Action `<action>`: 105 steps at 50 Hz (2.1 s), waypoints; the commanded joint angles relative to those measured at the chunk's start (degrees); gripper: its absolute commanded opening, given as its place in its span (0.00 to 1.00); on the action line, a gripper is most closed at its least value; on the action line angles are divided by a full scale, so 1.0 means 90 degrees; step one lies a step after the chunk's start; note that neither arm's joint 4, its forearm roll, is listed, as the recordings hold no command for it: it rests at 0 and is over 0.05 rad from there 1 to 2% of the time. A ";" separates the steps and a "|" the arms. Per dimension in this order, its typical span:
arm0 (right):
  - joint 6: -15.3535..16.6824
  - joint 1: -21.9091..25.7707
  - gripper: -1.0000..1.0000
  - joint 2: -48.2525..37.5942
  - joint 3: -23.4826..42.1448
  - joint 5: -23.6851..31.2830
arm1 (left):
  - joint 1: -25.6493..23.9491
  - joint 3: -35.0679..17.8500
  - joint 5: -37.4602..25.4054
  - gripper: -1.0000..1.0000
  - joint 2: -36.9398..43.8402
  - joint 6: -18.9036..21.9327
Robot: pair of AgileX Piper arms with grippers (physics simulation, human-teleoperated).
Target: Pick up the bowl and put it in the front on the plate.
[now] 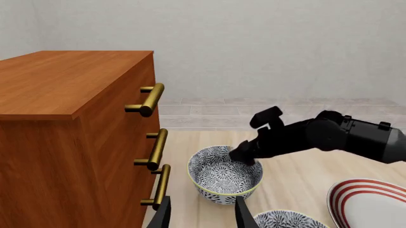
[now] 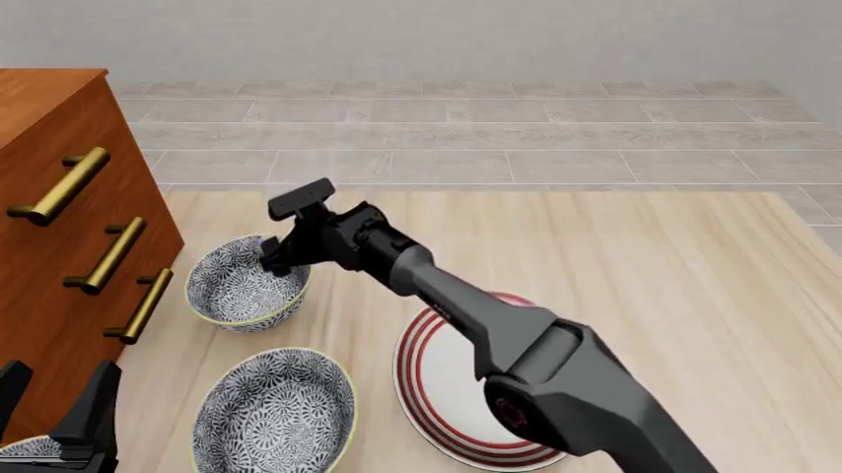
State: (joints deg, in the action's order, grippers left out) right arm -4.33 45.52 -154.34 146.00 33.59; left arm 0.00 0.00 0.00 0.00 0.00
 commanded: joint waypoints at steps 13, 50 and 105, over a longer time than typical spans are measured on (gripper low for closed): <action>0.0065 -0.0026 1.00 -0.0672 0.1004 0.0534 | 0.0000 0.0000 0.0000 1.00 0.0000 0.0000; 0.0077 -0.0074 0.00 0.0144 -0.0531 -0.0212 | 0.0000 0.0000 0.0000 1.00 0.0000 0.0000; 0.0597 -0.0785 0.00 0.2425 -0.3255 -0.1084 | 0.0000 0.0000 0.0000 1.00 0.0000 0.0000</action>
State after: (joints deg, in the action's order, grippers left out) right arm 1.46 39.28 -137.75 123.42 26.57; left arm 0.00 0.00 0.00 0.00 0.00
